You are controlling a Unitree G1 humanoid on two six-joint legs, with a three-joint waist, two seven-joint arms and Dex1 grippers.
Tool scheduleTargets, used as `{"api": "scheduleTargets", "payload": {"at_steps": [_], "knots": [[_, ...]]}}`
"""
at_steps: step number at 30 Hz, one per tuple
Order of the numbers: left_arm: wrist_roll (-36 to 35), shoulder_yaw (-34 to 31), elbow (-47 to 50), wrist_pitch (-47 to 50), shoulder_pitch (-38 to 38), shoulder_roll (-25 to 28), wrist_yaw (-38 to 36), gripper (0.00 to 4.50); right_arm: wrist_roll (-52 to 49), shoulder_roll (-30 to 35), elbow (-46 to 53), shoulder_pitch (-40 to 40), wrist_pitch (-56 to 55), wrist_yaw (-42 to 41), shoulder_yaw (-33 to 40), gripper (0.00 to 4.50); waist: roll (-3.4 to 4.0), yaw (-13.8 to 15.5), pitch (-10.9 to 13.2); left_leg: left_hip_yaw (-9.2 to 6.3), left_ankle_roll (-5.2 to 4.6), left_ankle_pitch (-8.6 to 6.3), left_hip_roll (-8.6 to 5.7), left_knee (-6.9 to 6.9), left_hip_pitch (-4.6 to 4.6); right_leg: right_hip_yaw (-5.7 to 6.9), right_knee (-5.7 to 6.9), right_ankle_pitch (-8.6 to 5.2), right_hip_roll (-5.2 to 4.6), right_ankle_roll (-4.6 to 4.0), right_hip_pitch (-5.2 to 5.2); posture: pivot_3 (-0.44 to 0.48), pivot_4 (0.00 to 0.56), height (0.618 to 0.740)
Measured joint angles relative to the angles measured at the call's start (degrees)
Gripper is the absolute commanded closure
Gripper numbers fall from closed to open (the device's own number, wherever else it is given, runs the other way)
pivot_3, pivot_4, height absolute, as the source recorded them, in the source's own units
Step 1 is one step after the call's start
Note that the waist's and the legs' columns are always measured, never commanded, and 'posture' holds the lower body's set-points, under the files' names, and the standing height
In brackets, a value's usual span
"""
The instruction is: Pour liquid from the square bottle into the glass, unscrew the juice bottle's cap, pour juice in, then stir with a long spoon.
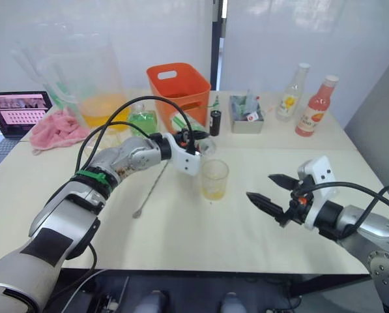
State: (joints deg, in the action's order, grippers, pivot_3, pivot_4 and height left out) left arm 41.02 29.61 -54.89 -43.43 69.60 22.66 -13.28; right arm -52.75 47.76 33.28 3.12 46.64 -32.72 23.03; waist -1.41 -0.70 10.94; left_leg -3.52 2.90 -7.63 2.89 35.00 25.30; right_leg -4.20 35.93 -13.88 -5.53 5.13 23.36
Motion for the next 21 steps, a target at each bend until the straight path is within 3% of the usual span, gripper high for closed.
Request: {"api": "scheduleTargets", "payload": {"at_steps": [21], "knots": [[4.4,2.1,1.0,0.3,0.1,0.0,3.0,3.07,4.2,0.0,-0.7,0.1,-0.2,-2.0,-1.4,0.03,0.0,0.0,0.0,0.0,0.01,0.0,0.0,0.0,0.0,0.0,0.01,0.0,0.0,0.0,0.0,0.0,0.15,0.74]]}}
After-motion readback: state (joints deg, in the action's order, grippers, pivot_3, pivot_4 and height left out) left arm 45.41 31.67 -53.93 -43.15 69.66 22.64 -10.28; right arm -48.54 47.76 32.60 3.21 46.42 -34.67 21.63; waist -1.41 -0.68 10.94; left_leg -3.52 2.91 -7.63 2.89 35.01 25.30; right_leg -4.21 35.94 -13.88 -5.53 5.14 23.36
